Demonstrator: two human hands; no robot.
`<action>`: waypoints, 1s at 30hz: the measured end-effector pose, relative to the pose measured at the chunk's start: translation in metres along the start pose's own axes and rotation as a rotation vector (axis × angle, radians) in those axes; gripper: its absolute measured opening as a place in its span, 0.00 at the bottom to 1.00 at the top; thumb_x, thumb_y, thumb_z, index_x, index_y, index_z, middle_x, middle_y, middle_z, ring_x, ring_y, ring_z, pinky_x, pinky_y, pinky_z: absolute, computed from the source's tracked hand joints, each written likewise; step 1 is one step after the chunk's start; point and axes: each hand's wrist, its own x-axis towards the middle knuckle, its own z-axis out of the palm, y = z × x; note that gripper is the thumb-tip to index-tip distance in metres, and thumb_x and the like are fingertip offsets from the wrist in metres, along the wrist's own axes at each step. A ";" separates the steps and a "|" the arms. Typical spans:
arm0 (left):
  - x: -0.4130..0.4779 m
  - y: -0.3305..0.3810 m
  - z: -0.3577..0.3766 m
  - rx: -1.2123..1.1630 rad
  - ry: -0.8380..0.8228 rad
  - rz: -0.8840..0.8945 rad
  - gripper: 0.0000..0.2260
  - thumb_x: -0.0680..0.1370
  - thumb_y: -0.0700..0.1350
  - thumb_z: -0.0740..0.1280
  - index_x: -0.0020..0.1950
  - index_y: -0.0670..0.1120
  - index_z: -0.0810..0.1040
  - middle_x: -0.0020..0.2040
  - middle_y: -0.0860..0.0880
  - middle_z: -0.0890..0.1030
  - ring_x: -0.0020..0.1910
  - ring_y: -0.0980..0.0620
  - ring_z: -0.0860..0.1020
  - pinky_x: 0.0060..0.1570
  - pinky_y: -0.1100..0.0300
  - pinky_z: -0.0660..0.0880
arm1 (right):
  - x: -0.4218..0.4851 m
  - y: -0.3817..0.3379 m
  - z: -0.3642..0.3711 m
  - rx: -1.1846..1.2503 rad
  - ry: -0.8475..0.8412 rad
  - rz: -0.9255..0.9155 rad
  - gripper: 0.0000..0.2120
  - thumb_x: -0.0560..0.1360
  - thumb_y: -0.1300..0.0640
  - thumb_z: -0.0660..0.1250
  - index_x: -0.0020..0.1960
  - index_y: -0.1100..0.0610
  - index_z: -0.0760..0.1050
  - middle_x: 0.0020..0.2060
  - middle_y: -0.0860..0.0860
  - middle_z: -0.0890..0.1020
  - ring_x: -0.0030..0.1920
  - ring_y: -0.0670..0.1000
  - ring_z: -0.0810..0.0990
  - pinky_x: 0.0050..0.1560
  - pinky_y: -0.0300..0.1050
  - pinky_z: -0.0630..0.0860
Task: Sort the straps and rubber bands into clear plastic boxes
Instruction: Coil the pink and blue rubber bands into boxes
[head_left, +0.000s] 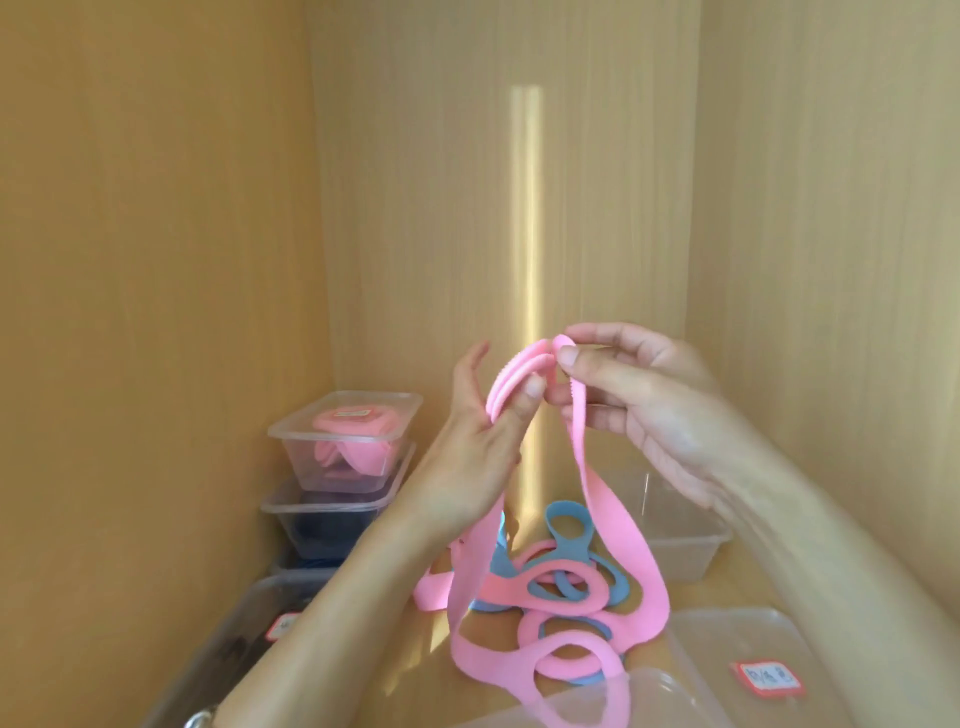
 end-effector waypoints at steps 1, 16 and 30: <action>0.002 -0.003 -0.003 0.017 0.032 0.001 0.36 0.73 0.68 0.56 0.77 0.57 0.48 0.57 0.64 0.71 0.49 0.73 0.74 0.54 0.70 0.69 | 0.000 -0.001 0.003 -0.015 -0.007 0.021 0.11 0.73 0.62 0.71 0.55 0.58 0.77 0.47 0.59 0.84 0.42 0.53 0.86 0.45 0.45 0.82; 0.006 -0.016 0.004 0.048 -0.114 0.146 0.44 0.73 0.67 0.60 0.75 0.58 0.32 0.75 0.63 0.57 0.69 0.75 0.57 0.67 0.71 0.60 | 0.000 0.002 0.020 -0.090 -0.091 0.074 0.14 0.70 0.58 0.74 0.55 0.56 0.78 0.36 0.45 0.84 0.37 0.44 0.80 0.39 0.40 0.74; 0.003 -0.019 0.009 0.283 -0.010 0.153 0.43 0.74 0.46 0.66 0.77 0.56 0.38 0.59 0.54 0.77 0.51 0.56 0.79 0.50 0.50 0.78 | -0.008 -0.005 0.025 -0.437 -0.108 -0.086 0.18 0.75 0.62 0.67 0.62 0.47 0.76 0.32 0.46 0.82 0.31 0.43 0.80 0.35 0.37 0.77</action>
